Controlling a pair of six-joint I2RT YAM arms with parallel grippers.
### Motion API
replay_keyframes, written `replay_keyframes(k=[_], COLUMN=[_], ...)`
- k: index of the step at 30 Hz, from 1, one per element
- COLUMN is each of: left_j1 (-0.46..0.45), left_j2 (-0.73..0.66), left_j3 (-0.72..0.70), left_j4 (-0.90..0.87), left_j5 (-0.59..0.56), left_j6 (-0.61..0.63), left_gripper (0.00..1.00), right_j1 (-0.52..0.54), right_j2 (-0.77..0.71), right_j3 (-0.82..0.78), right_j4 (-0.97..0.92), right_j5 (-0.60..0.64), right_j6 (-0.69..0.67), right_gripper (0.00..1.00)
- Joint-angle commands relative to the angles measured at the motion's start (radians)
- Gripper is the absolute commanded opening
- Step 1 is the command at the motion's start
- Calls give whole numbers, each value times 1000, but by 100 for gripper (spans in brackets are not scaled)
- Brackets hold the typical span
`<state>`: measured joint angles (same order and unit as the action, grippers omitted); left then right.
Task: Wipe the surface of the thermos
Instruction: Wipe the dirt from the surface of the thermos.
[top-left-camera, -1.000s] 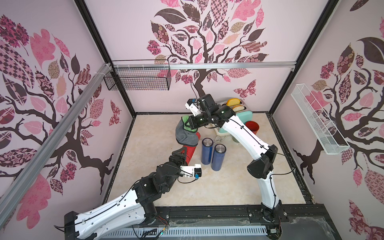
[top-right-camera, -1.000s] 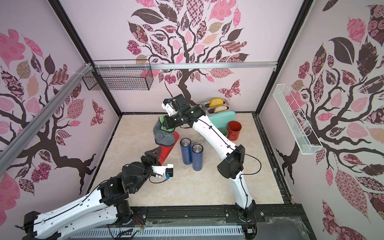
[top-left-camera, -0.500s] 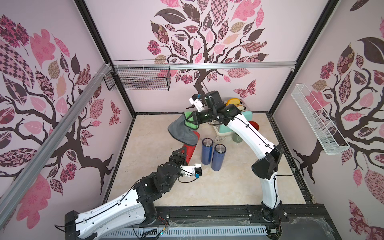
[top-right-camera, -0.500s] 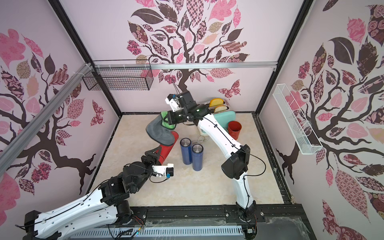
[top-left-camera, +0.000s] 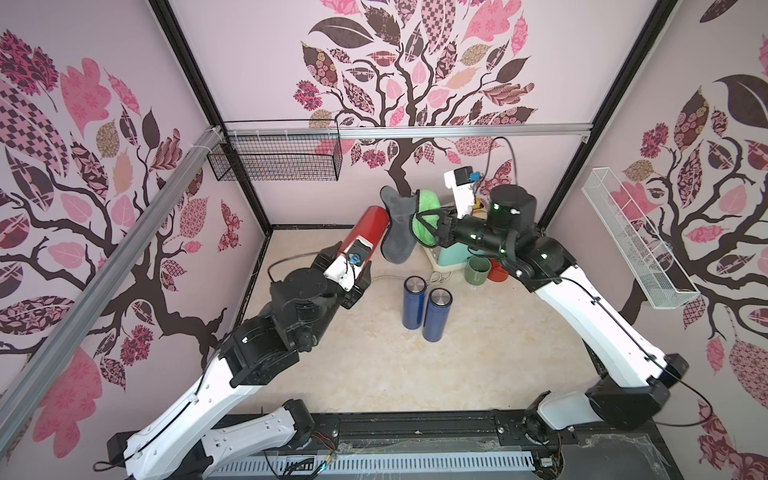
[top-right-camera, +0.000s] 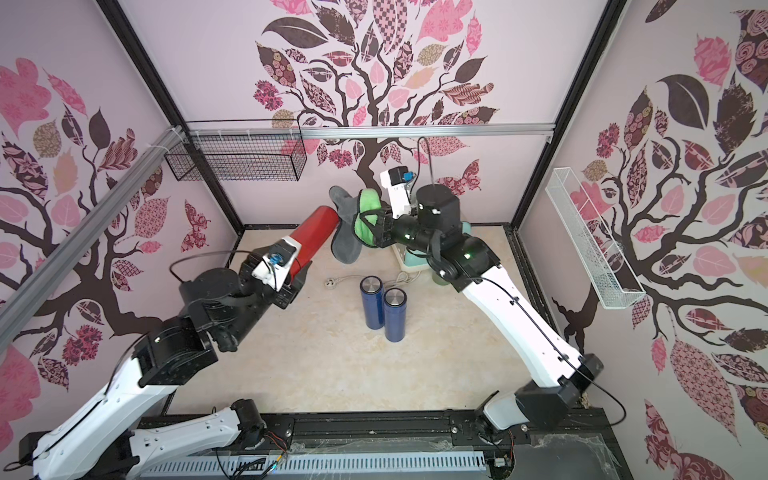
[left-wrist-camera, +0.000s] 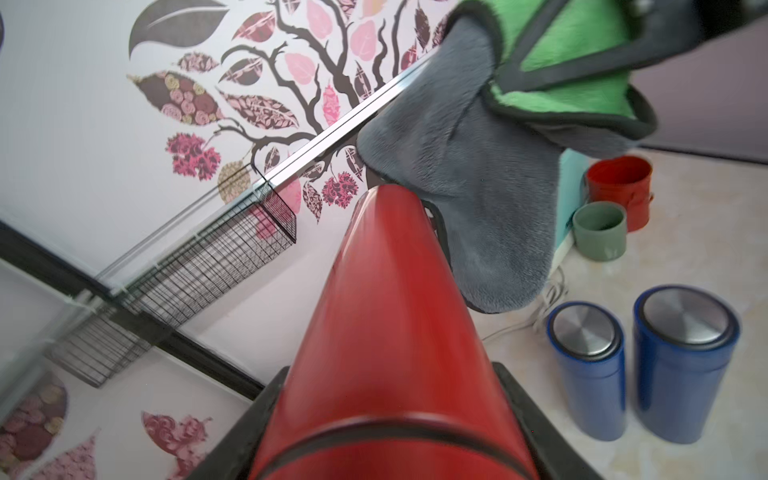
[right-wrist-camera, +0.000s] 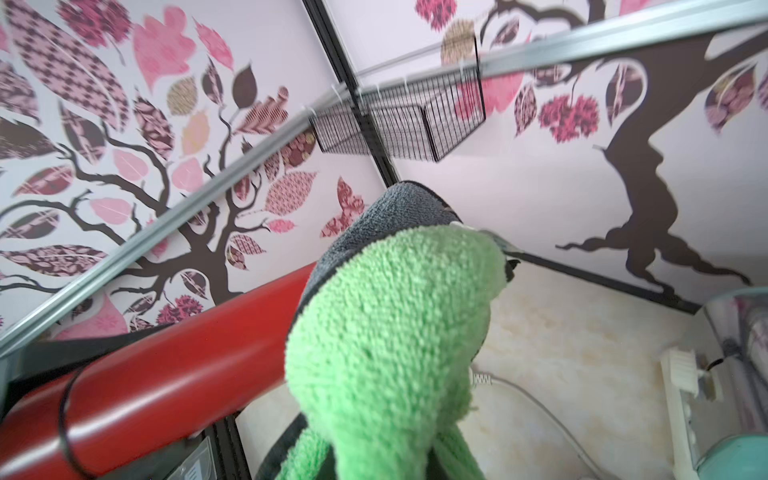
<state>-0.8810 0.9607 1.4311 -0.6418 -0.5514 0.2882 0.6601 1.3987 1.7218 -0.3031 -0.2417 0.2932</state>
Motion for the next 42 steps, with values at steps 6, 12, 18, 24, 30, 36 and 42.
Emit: replay_keyframes(k=[6, 12, 18, 24, 30, 36, 42], left_j1=[214, 467, 724, 737, 738, 739, 739], left_j2=[135, 162, 87, 32, -1, -35, -56], left_j3=[371, 371, -107, -244, -185, -180, -190], left_j4=[-274, -186, 608, 794, 853, 871, 867], left_j5=[516, 949, 1358, 1331, 1353, 1348, 1336], left_j6=[-640, -1006, -1777, -1953, -2005, -2029, -2017], left_gripper=[0, 0, 0, 0, 0, 0, 0], right_j1=[187, 344, 504, 513, 431, 329, 331], right_j2=[-105, -138, -101, -24, -33, -150, -174], right_j3=[-224, -262, -256, -186, -185, -200, -171], right_j4=[247, 289, 298, 268, 236, 220, 193], right_j5=[182, 280, 363, 357, 578, 703, 569], right_j6=[-194, -331, -445, -427, -444, -399, -323], right_gripper=[0, 0, 0, 0, 0, 0, 0])
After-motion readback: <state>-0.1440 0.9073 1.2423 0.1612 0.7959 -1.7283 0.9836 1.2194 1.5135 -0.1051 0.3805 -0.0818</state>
